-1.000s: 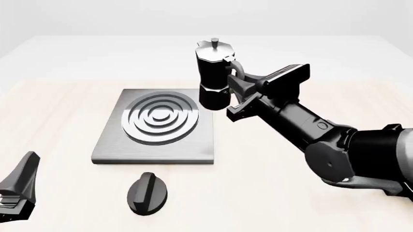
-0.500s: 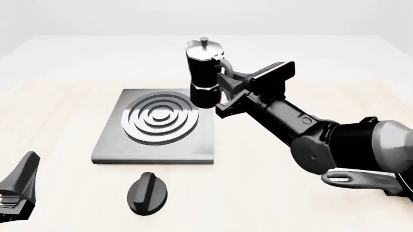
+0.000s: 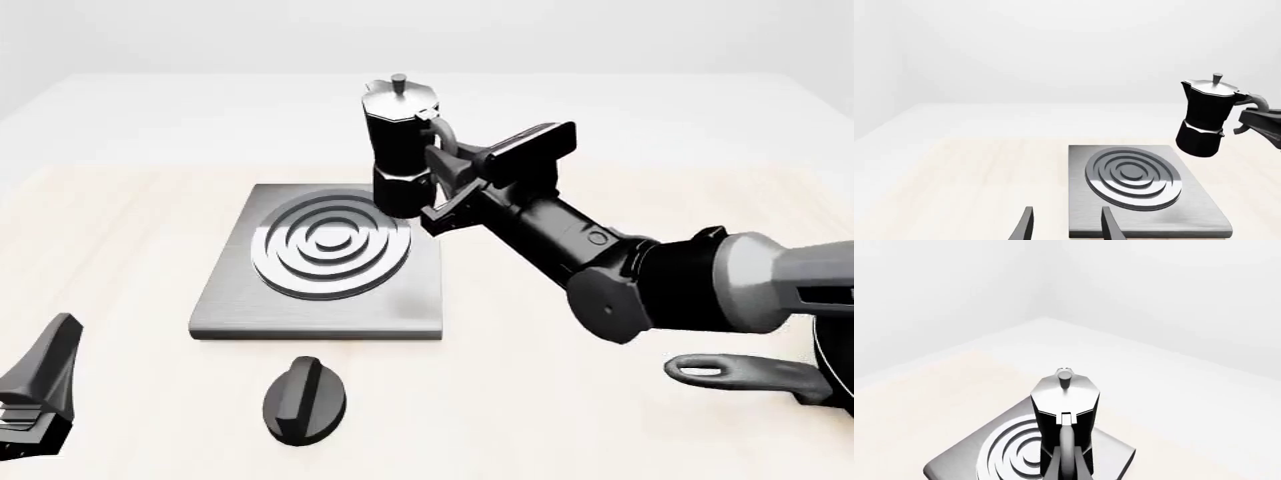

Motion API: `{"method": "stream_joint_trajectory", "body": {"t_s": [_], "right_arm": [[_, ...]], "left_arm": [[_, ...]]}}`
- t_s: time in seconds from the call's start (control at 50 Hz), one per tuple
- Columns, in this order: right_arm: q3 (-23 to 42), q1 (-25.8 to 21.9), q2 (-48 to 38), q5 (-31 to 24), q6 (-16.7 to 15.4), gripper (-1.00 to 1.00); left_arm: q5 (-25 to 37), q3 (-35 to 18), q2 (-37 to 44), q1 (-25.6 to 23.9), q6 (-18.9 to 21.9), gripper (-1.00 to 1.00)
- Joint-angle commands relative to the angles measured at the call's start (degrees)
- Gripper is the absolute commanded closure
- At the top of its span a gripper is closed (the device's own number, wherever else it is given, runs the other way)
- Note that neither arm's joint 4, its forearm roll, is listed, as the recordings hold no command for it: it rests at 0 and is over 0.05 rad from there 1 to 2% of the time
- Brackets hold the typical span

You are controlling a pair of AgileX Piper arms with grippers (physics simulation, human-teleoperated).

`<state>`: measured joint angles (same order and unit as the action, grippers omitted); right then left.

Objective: Put the moka pot on the stove.

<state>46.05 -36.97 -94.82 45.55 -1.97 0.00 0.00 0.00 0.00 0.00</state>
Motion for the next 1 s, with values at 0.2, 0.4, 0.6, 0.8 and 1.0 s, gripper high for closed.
{"method": "stream_joint_trajectory", "body": {"t_s": [0.2, 0.4, 0.6, 0.8, 1.0], "right_arm": [[4.52, -1.16, -2.86, 0.16, 0.24, 1.0], [6.08, -1.87, -4.36, 0.47, 0.84, 1.0], [7.48, -2.3, -5.96, 0.87, 1.57, 1.0], [9.23, -2.69, -7.78, 1.42, 2.56, 1.0], [11.07, -3.17, -9.17, 1.67, 3.01, 1.0]], "left_arm": [[0.0, 0.0, 0.0, 0.0, 0.0, -1.0], [0.0, 0.0, 0.0, 0.0, 0.0, -1.0], [0.0, 0.0, 0.0, 0.0, 0.0, -1.0], [0.0, 0.0, 0.0, 0.0, 0.0, -1.0], [0.0, 0.0, 0.0, 0.0, 0.0, -1.0]]}}
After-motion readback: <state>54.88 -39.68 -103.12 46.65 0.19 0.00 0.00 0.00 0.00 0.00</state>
